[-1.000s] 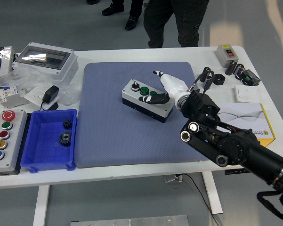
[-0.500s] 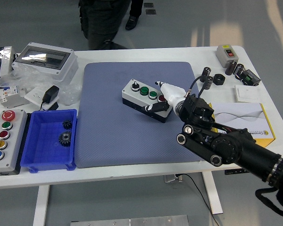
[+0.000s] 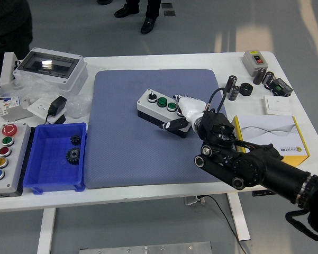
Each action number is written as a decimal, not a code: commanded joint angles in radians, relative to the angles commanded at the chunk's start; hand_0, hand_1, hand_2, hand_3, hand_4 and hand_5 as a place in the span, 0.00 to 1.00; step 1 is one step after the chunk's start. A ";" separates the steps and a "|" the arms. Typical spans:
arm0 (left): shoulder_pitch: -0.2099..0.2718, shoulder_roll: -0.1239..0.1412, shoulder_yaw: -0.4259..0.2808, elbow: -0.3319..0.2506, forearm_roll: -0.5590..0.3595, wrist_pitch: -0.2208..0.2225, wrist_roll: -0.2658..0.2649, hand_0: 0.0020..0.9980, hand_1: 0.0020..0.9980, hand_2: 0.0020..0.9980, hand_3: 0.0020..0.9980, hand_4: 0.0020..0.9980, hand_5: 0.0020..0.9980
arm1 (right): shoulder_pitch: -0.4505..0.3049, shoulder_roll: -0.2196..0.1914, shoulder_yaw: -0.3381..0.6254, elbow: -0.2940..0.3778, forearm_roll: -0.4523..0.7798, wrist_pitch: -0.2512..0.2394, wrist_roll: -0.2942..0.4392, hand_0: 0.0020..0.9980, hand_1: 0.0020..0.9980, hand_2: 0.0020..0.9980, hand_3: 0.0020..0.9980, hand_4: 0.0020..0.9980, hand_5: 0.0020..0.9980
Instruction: Pick up the button,place it on the desk,press the button,press the button
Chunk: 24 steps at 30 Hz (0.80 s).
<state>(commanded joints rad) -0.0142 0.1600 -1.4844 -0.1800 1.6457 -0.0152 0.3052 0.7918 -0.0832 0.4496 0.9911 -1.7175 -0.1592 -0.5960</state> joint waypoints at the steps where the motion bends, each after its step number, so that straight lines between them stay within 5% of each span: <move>1: 0.000 0.000 0.000 0.000 0.000 0.000 0.000 0.62 0.55 0.50 0.58 0.49 0.19 | 0.001 0.000 -0.004 -0.001 0.003 -0.003 0.001 1.00 1.00 1.00 1.00 1.00 0.53; 5: -0.001 -0.001 0.001 0.000 0.000 0.000 0.000 0.62 0.55 0.50 0.58 0.49 0.19 | 0.001 0.002 -0.020 -0.008 0.011 -0.018 0.004 1.00 1.00 1.00 1.00 1.00 0.53; 6: -0.001 -0.001 0.001 0.000 0.001 0.000 0.000 0.62 0.55 0.50 0.58 0.49 0.20 | 0.002 0.002 -0.023 -0.009 0.012 -0.022 0.006 0.78 0.86 0.95 1.00 1.00 0.53; 11: -0.001 -0.001 -0.001 0.000 0.003 0.000 0.000 0.62 0.55 0.50 0.58 0.49 0.20 | 0.001 0.002 -0.035 -0.021 0.015 -0.042 0.011 0.78 0.86 0.95 1.00 1.00 0.53; 12: -0.001 -0.001 -0.001 0.000 0.003 0.000 -0.001 0.62 0.55 0.50 0.58 0.49 0.20 | 0.001 0.003 -0.037 -0.023 0.015 -0.047 0.012 0.64 0.78 0.88 1.00 1.00 0.52; 17: -0.001 -0.002 -0.002 0.000 0.004 0.001 -0.002 0.62 0.55 0.50 0.58 0.49 0.20 | 0.000 0.005 -0.050 -0.038 0.009 -0.069 0.015 0.64 0.78 0.88 1.00 1.00 0.52; 18: -0.001 -0.002 -0.001 0.000 0.003 0.001 -0.003 0.62 0.55 0.50 0.58 0.49 0.20 | 0.000 0.005 -0.054 -0.040 0.006 -0.076 0.014 0.44 0.69 0.80 1.00 0.89 0.35; 23: -0.001 -0.002 0.000 0.000 0.003 0.001 -0.006 0.62 0.55 0.50 0.58 0.49 0.20 | -0.001 0.006 -0.071 -0.048 -0.007 -0.097 0.009 0.44 0.69 0.80 1.00 0.89 0.35; 24: -0.001 -0.002 0.000 0.000 0.002 0.002 -0.006 0.62 0.55 0.50 0.58 0.49 0.20 | -0.001 0.007 -0.074 -0.049 -0.008 -0.100 0.008 0.30 0.58 0.68 1.00 0.56 0.07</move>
<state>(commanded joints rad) -0.0156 0.1577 -1.4843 -0.1800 1.6481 -0.0137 0.2988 0.7911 -0.0766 0.3752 0.9417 -1.7258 -0.2592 -0.5882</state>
